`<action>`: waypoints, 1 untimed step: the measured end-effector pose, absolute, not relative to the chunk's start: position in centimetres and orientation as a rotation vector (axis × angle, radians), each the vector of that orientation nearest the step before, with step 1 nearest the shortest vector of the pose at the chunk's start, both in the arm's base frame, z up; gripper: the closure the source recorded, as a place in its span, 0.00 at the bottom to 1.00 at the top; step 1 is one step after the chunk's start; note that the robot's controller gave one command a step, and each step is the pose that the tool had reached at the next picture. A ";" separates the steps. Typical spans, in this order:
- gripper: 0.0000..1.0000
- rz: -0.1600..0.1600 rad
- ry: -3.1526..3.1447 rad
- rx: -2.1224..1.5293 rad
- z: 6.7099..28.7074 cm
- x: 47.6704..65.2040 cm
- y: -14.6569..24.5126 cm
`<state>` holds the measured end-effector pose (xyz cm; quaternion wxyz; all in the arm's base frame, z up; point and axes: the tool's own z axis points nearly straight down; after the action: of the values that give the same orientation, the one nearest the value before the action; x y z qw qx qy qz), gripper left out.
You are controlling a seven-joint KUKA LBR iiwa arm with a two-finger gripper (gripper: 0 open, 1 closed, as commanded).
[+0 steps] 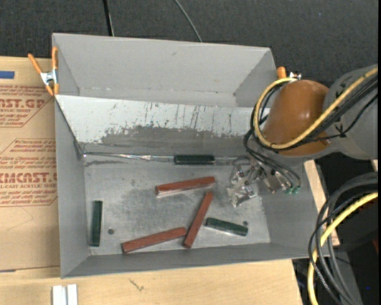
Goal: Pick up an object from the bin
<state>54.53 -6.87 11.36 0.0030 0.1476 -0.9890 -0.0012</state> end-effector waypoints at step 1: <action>1.00 -0.002 -3.112 0.426 18.3 55.3 -7.5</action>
Offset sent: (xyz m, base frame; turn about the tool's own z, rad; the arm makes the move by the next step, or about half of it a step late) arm 0.0201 0.0223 0.0357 0.2035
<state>55.29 -7.49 18.30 0.0005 0.1355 -0.9908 -0.0005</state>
